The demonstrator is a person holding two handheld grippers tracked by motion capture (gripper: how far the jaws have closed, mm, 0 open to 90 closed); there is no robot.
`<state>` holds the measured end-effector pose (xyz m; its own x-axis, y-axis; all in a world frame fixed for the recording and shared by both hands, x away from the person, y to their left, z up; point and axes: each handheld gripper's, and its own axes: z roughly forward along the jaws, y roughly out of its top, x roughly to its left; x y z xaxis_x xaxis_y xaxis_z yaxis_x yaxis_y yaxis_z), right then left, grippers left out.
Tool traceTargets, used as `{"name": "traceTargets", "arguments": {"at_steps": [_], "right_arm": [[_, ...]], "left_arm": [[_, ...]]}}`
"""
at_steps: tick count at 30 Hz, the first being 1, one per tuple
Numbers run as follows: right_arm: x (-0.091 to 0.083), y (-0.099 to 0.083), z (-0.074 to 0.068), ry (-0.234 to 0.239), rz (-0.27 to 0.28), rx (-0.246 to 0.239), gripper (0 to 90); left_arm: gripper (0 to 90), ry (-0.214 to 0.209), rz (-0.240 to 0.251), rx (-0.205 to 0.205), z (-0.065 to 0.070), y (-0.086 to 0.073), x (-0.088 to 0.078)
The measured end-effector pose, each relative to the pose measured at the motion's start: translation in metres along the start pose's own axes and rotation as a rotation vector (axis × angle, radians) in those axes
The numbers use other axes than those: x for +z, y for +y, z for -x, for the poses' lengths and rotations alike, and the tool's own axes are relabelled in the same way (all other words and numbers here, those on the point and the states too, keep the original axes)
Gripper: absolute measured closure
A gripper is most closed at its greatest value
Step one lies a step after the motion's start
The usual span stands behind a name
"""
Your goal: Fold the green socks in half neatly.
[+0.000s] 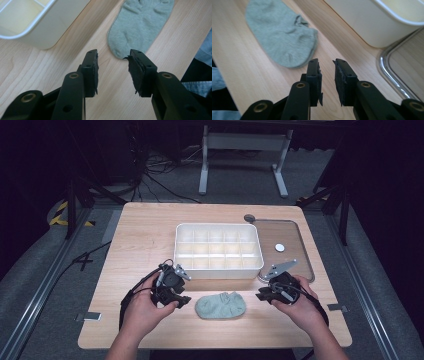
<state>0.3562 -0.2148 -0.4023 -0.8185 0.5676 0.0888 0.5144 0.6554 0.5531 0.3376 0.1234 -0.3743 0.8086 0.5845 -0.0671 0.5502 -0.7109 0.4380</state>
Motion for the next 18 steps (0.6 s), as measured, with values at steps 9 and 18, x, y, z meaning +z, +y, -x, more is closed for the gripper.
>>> {"name": "traceTargets", "arguments": {"at_steps": [9, 18], "right_arm": [[0.002, 0.002, -0.006, -0.003, 0.011, -0.020, 73.2], [0.013, 0.005, -0.015, 0.004, -0.018, -0.043, 72.4]], "left_arm": [[66.1, -0.048, 0.001, -0.035, 0.006, 0.009, 0.029], [66.6, -0.002, 0.031, -0.106, 0.012, 0.008, 0.055]]}}
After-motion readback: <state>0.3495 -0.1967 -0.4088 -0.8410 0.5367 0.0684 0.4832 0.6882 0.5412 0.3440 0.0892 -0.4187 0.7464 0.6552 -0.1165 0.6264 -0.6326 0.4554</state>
